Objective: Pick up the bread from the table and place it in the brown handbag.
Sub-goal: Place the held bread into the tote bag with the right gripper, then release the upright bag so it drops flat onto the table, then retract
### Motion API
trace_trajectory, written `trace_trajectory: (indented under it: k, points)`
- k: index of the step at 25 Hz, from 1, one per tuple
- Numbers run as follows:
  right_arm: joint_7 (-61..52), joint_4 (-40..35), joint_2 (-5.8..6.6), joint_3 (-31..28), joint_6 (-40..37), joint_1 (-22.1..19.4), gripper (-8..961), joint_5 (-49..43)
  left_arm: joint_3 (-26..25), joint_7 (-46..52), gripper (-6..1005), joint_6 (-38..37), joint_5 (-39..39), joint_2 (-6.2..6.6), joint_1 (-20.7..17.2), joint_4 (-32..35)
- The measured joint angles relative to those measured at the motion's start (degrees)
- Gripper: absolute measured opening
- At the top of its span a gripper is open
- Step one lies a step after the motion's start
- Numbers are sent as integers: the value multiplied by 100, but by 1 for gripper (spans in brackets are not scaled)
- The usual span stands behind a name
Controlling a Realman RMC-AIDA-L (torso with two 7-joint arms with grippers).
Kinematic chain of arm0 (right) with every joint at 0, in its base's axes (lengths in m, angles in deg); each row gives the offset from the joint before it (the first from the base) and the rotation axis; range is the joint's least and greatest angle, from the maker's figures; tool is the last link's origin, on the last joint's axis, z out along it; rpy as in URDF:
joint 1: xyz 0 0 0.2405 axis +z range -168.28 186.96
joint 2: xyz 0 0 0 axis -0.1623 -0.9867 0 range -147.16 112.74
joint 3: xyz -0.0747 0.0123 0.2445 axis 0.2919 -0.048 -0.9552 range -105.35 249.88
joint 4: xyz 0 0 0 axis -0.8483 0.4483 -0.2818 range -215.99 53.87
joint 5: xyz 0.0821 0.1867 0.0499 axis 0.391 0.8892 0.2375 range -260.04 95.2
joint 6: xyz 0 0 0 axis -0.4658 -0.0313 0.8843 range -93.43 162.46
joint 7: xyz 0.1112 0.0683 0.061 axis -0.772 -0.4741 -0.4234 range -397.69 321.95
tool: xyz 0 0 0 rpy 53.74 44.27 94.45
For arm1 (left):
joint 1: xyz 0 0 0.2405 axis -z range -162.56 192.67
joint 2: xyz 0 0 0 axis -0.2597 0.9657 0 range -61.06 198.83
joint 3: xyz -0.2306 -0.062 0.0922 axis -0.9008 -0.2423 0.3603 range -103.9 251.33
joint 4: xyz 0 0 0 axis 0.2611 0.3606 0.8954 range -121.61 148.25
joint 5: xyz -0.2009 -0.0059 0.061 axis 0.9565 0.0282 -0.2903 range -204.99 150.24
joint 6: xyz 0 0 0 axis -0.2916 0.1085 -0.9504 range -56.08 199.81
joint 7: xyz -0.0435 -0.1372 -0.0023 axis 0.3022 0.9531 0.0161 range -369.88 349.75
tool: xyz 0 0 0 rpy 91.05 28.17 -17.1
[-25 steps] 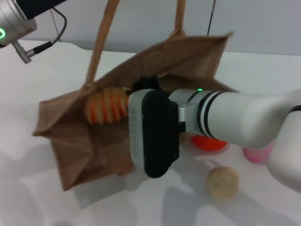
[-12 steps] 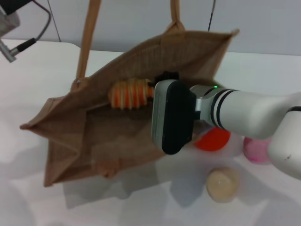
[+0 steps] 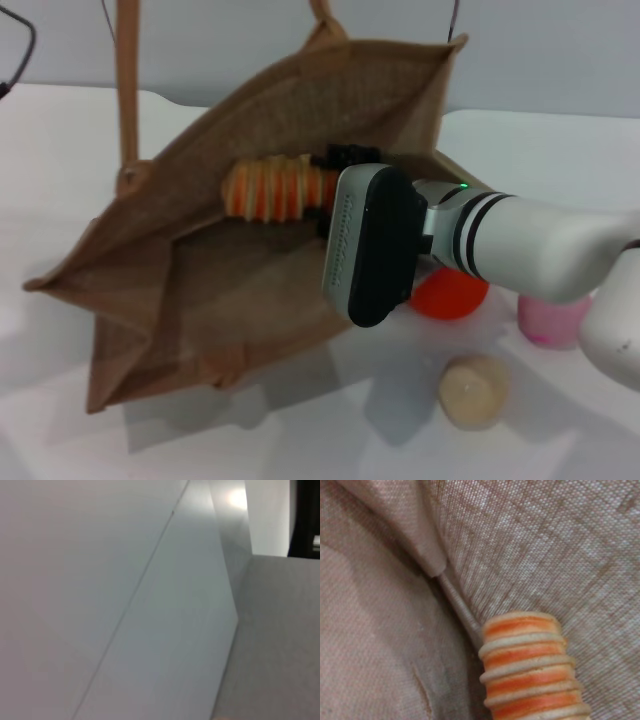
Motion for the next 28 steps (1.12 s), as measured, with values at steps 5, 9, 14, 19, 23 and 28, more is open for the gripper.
trace_trajectory:
  k: [5,9,14,19,23,28]
  points:
    - [76,-784,41,-15,-22,-450,542,-51,-6,-18,152,49,199,63,-164,0]
    - [339,-1574,82,-106,-121,-979,708,-82,-6,-53,152,152,456,73,-313,-23]
    - [651,-2506,143,-294,-217,-1702,881,-83,-6,-73,153,477,601,78,-427,-34]
    - [673,-3341,210,-690,150,-2485,906,-61,-6,-293,154,1179,546,-15,-503,-29]
    - [573,-3400,184,-1021,1176,-2996,904,107,-6,-784,155,1638,453,-160,-540,-8]
    - [531,-2731,148,-1130,2726,-3122,904,773,-12,-2009,155,2031,432,-493,-535,0]
